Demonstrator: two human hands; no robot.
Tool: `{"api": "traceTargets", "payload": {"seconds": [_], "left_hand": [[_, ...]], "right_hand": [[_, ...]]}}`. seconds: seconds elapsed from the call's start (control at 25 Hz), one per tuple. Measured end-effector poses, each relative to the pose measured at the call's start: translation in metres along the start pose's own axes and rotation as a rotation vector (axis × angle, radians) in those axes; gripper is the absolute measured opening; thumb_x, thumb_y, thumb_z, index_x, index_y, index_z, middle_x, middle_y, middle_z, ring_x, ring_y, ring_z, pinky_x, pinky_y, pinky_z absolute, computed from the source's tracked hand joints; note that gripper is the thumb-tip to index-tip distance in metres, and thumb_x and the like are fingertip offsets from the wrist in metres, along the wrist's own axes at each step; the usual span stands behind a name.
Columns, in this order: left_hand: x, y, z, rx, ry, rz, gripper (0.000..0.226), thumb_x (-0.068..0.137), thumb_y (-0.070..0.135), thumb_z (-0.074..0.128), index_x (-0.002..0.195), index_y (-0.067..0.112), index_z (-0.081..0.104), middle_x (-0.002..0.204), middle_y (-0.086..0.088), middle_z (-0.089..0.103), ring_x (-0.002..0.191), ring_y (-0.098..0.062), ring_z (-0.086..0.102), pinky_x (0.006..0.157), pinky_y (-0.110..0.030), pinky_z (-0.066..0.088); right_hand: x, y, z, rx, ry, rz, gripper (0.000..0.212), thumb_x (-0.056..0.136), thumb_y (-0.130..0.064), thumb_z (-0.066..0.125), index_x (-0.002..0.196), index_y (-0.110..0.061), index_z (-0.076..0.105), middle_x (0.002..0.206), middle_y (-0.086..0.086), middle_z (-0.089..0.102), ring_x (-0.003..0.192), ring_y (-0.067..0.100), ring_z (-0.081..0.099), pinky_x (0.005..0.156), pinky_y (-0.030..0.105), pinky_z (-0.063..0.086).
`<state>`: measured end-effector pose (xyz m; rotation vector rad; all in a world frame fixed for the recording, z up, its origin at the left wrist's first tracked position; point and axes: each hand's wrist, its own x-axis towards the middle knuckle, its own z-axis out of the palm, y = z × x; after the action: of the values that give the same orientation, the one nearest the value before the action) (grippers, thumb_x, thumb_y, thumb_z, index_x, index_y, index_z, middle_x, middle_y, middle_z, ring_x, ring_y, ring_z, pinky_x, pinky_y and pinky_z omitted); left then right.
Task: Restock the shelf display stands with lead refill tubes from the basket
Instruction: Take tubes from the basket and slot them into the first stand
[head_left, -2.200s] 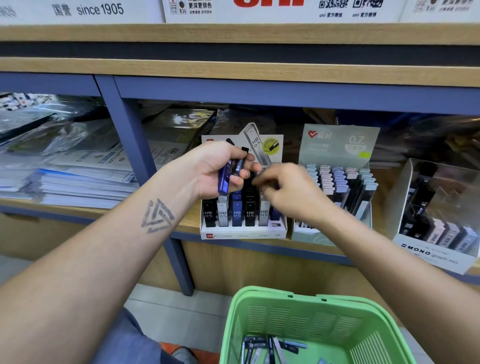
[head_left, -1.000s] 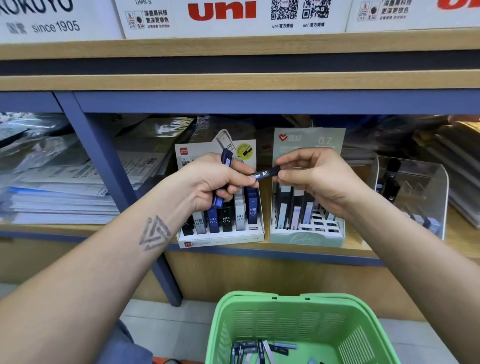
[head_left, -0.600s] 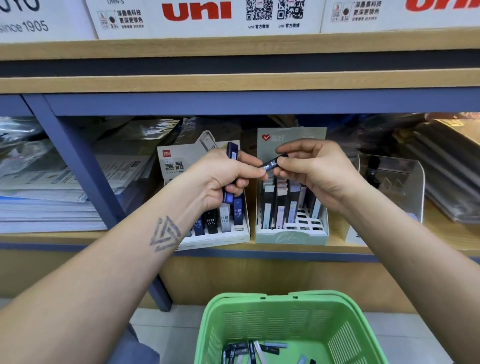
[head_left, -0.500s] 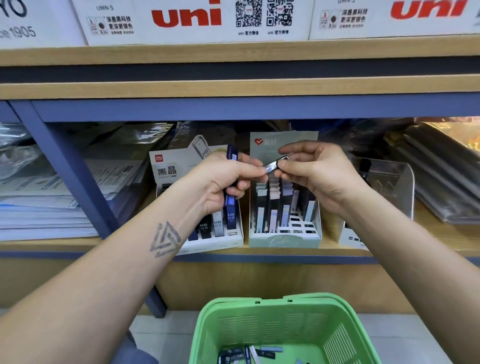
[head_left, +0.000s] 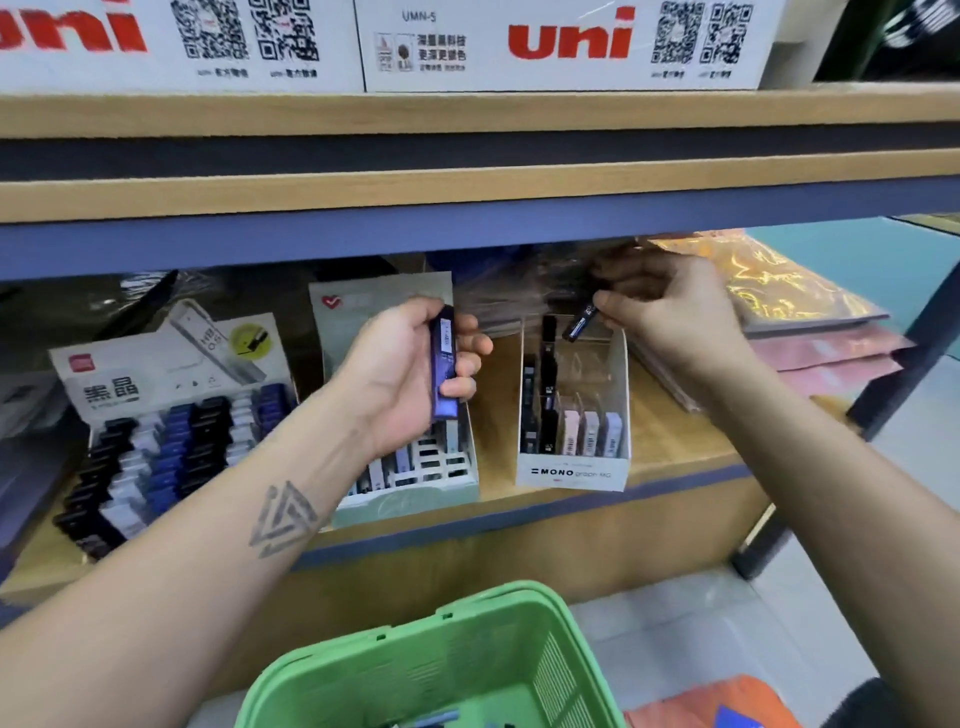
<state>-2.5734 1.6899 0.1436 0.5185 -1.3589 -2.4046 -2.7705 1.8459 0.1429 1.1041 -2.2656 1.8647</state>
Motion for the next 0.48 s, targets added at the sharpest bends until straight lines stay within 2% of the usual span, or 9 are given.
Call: {"api": "traceTargets", "payload": {"seconds": [0.16,0.28,0.36,0.48], "left_hand": [[0.016,-0.016,0.018,0.000,-0.007,0.044,0.035,0.105,0.024,0.039,0.115,-0.002,0.061,0.074,-0.008,0.055,0.058,-0.012,0.044,0.044,-0.021,0.030],[0.025,-0.020,0.019,0.052,0.006,0.104,0.035,0.105,0.028,0.044,0.126,0.004,0.060,0.072,-0.006,0.053,0.055,-0.013,0.045,0.044,-0.021,0.029],[0.028,-0.021,0.016,0.071,0.014,0.107,0.031,0.106,0.028,0.043,0.123,0.006,0.058,0.068,-0.006,0.051,0.050,-0.012,0.038,0.040,-0.019,0.023],[0.031,-0.021,0.011,0.041,0.034,0.023,0.017,0.106,0.022,0.038,0.103,0.007,0.045,0.063,-0.007,0.050,0.044,-0.011,0.034,0.035,-0.017,0.020]], "right_hand": [[0.005,0.008,-0.019,-0.194,0.051,-0.046,0.017,0.085,-0.012,0.079,0.100,-0.018,0.075,0.100,-0.004,0.076,0.094,0.010,0.070,0.092,0.034,0.057],[0.011,0.008,-0.017,-0.213,0.051,-0.101,0.020,0.086,-0.010,0.076,0.103,-0.021,0.076,0.102,-0.007,0.075,0.097,0.008,0.069,0.094,0.032,0.056],[0.016,0.011,-0.010,-0.219,0.026,-0.119,0.022,0.085,-0.009,0.077,0.105,-0.017,0.076,0.102,-0.004,0.075,0.097,0.011,0.070,0.091,0.035,0.058],[0.022,0.013,-0.002,-0.204,0.004,-0.103,0.021,0.084,-0.008,0.079,0.103,-0.017,0.075,0.099,-0.004,0.075,0.093,0.012,0.071,0.087,0.038,0.060]]}}
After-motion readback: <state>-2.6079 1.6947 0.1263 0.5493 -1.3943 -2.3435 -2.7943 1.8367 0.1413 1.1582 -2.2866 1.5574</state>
